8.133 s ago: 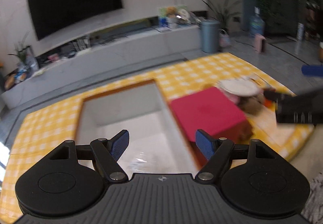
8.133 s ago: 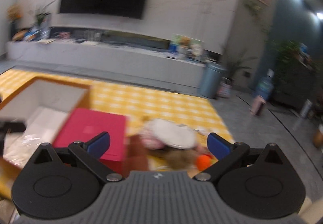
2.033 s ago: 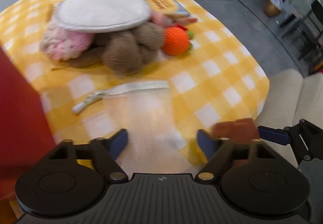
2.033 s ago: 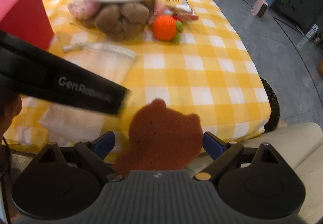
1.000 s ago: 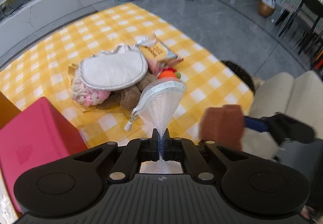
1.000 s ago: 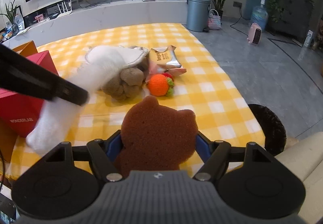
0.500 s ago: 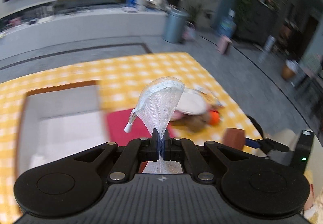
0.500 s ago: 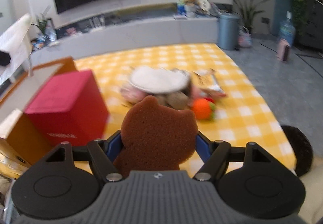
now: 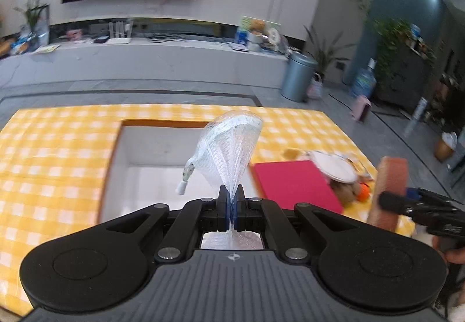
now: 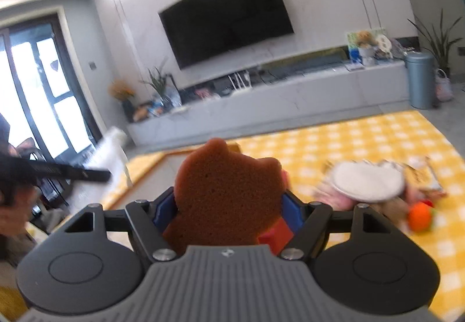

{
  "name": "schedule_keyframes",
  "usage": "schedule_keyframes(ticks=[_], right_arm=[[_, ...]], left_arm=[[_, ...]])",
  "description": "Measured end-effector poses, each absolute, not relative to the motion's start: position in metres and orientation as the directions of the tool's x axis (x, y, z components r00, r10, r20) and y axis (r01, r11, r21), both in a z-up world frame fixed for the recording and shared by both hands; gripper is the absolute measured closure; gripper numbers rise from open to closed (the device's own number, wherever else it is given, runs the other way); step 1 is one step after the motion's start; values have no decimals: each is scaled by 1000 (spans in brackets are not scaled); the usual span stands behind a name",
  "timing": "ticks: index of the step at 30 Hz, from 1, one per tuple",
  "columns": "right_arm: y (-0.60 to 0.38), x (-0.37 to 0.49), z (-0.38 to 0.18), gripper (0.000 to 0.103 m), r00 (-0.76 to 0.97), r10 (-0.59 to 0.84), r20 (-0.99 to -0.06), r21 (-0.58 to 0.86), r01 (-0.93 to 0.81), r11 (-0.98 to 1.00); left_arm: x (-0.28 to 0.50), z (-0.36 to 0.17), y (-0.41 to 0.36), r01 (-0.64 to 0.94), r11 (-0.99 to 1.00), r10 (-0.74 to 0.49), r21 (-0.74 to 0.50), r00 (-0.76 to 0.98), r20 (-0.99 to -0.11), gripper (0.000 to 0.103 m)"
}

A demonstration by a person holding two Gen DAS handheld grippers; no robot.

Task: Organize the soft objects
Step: 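Carry the mesh bag with the left gripper while the right carries the sponge toward the bin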

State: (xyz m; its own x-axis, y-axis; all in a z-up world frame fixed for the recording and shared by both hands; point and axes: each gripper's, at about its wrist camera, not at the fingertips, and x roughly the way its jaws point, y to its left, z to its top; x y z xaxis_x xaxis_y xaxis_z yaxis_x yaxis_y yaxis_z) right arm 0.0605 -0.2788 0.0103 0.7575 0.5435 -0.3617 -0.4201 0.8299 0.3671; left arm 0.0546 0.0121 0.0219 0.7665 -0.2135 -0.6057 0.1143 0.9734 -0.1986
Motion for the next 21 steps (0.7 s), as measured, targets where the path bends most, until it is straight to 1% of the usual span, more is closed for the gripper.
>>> schedule_keyframes(ticks=[3, 6, 9, 11, 13, 16, 18, 21], right_arm=[[-252, 62, 23, 30, 760, 555, -339, 367, -436, 822], [-220, 68, 31, 30, 748, 567, -345, 350, -458, 817], [-180, 76, 36, 30, 703, 590, -397, 295, -511, 808], [-156, 79, 36, 30, 654, 622, -431, 288, -553, 782], [-135, 84, 34, 30, 636, 611, -472, 257, -564, 785], [-106, 97, 30, 30, 647, 514, -564, 130, -545, 828], [-85, 105, 27, 30, 670, 417, -614, -2, -530, 848], [-61, 119, 18, 30, 658, 346, -669, -151, -576, 803]], left_arm=[[57, 19, 34, 81, 969, -208, -234, 777, -594, 101], [58, 12, 53, 30, 970, -172, -242, 786, -593, 101], [56, 8, 70, -11, 968, -148, -252, 784, -603, 101], [54, 7, 79, -38, 964, -132, -261, 789, -601, 101], [52, 5, 86, -41, 962, -134, -271, 790, -598, 101], [49, 4, 92, -38, 957, -147, -287, 791, -595, 101], [48, 3, 94, -44, 962, -133, -269, 785, -605, 101], [45, 3, 94, -27, 966, -140, -259, 783, -606, 101]])
